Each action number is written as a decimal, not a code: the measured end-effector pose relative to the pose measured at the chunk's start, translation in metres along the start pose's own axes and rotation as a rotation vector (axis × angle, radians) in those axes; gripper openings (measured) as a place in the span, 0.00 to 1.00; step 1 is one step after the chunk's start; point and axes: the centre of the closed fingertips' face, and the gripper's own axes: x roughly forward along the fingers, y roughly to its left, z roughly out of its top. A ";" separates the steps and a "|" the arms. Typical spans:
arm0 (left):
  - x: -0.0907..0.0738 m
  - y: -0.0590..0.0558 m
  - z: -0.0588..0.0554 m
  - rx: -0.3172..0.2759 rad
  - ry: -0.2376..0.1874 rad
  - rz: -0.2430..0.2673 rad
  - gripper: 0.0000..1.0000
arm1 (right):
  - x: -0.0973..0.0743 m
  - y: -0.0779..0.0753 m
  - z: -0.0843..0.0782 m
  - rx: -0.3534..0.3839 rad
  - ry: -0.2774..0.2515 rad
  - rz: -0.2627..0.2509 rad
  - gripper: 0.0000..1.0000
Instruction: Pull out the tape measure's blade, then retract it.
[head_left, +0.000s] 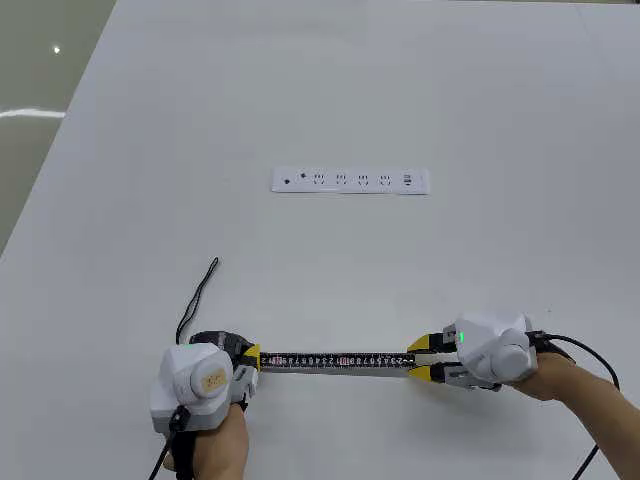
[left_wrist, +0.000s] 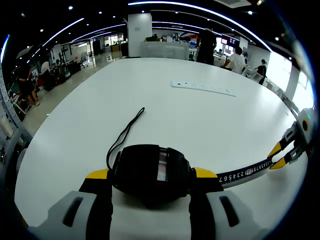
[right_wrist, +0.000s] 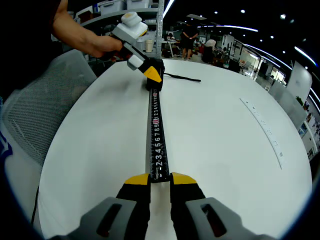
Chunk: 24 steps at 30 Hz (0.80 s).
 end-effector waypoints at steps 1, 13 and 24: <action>0.000 0.000 0.000 -0.001 -0.001 0.001 0.57 | 0.000 0.000 0.000 -0.001 0.001 0.000 0.14; 0.002 -0.001 0.000 -0.015 -0.008 -0.001 0.58 | -0.003 0.000 0.002 -0.001 0.000 -0.001 0.14; 0.000 -0.001 0.000 -0.020 -0.008 -0.005 0.58 | -0.002 0.000 0.002 -0.005 0.001 -0.002 0.14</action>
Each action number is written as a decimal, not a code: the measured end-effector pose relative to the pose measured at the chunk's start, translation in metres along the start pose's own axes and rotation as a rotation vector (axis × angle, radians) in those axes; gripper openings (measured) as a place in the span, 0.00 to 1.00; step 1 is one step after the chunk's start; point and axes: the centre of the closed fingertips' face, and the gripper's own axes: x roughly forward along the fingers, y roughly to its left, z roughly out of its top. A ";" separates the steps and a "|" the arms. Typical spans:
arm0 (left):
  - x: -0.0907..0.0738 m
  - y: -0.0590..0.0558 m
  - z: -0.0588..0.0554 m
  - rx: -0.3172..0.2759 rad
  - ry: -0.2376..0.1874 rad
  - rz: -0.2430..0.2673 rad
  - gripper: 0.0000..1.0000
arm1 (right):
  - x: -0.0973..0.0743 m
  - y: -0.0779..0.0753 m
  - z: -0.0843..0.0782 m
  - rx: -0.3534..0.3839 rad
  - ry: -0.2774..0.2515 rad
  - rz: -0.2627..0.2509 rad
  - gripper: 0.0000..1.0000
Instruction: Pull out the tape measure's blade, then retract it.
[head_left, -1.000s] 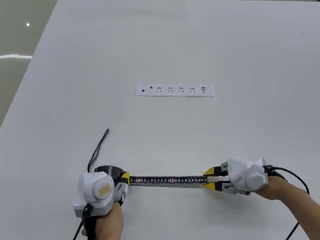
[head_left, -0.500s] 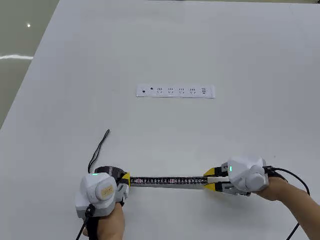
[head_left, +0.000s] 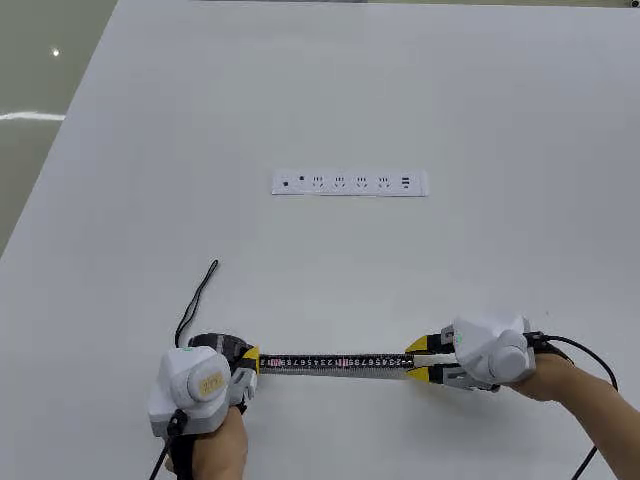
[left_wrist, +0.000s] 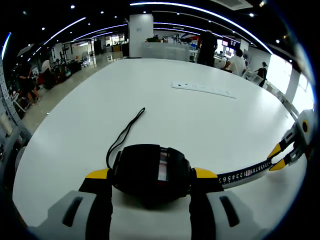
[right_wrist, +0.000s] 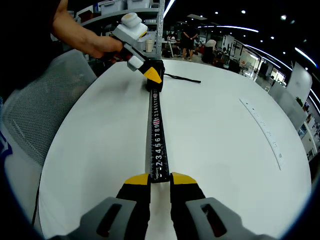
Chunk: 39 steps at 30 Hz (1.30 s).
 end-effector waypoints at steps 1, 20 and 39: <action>-0.002 0.000 0.001 0.000 -0.001 0.000 0.58 | 0.000 0.000 0.000 0.000 0.000 0.001 0.14; 0.000 0.002 0.000 -0.005 0.020 -0.030 0.58 | 0.005 0.003 0.006 -0.005 -0.005 0.006 0.14; 0.000 0.003 -0.001 -0.029 0.027 -0.056 0.58 | 0.009 0.003 0.012 -0.012 -0.009 0.009 0.14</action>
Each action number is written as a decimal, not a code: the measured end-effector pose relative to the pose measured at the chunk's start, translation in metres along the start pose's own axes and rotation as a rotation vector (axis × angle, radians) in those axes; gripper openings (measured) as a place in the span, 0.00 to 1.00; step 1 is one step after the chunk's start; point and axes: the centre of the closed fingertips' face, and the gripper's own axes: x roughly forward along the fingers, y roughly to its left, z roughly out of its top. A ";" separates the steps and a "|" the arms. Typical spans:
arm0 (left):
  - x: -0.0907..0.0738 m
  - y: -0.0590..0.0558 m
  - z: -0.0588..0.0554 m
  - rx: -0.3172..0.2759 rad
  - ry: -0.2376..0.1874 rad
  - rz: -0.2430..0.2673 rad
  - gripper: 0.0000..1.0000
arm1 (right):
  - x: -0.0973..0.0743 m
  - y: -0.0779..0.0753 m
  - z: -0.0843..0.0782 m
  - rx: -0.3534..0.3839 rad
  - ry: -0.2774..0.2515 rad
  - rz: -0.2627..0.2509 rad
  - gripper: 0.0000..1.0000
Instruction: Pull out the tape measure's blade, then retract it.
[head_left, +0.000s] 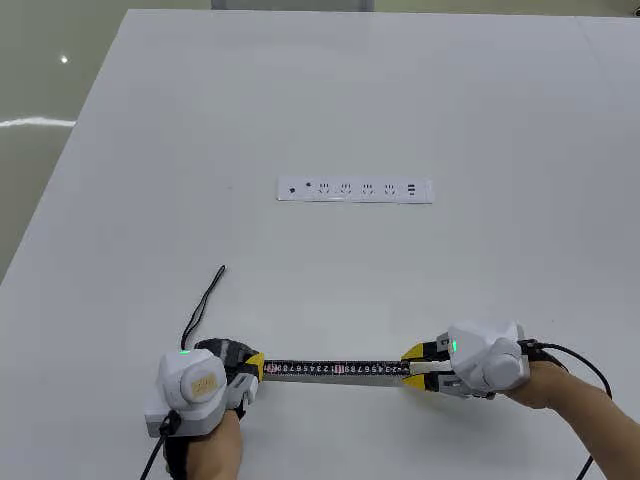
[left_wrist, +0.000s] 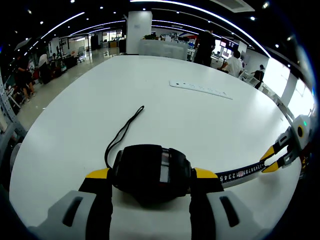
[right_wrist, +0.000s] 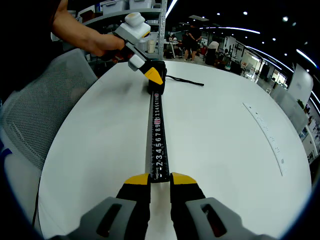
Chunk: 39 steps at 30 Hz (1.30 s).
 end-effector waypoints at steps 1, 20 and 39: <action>-0.002 -0.001 0.001 0.001 0.000 -0.001 0.58 | 0.000 0.000 0.000 -0.001 0.000 0.000 0.14; -0.005 0.000 0.003 -0.011 0.010 -0.014 0.57 | -0.001 0.001 0.006 -0.007 -0.004 -0.001 0.14; -0.004 0.002 0.003 -0.031 0.016 -0.029 0.57 | 0.006 0.000 0.013 -0.015 -0.021 0.002 0.14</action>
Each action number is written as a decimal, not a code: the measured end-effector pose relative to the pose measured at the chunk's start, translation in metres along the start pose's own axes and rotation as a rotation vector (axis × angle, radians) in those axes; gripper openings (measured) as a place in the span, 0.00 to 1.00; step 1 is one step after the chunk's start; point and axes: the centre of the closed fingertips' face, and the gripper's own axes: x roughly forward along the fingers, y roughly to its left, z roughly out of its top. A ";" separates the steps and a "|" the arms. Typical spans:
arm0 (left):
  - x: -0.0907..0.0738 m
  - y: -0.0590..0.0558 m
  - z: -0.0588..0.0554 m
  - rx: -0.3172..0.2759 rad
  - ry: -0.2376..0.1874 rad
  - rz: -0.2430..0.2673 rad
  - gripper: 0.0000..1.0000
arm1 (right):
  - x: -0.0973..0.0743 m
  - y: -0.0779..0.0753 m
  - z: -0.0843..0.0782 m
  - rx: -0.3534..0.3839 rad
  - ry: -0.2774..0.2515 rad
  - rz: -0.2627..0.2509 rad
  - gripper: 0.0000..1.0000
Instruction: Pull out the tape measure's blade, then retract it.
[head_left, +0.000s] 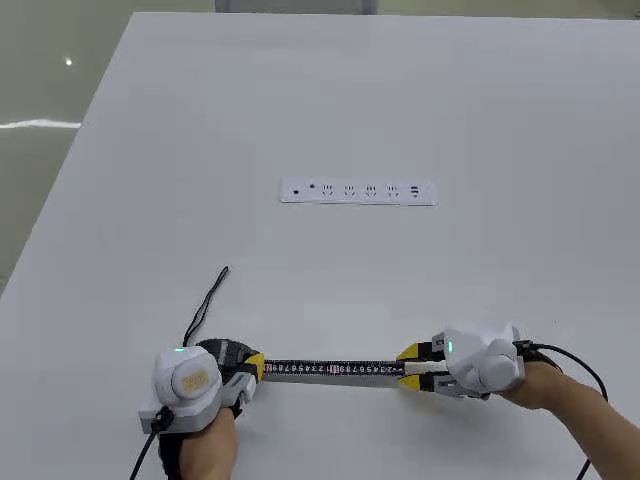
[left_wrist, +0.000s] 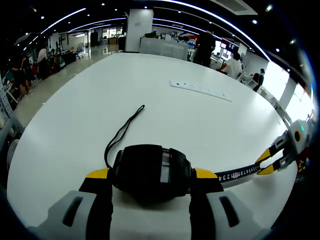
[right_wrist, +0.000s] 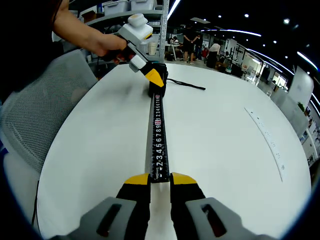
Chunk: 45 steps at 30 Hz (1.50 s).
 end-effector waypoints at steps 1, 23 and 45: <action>0.000 0.000 0.000 0.002 0.000 -0.002 0.57 | 0.001 0.000 0.000 0.000 0.000 0.001 0.14; 0.004 0.003 -0.001 -0.008 0.005 -0.015 0.58 | 0.006 -0.001 0.012 -0.010 -0.013 0.005 0.14; 0.000 0.002 0.000 -0.002 0.011 -0.030 0.58 | 0.012 -0.001 0.017 -0.020 -0.017 0.015 0.14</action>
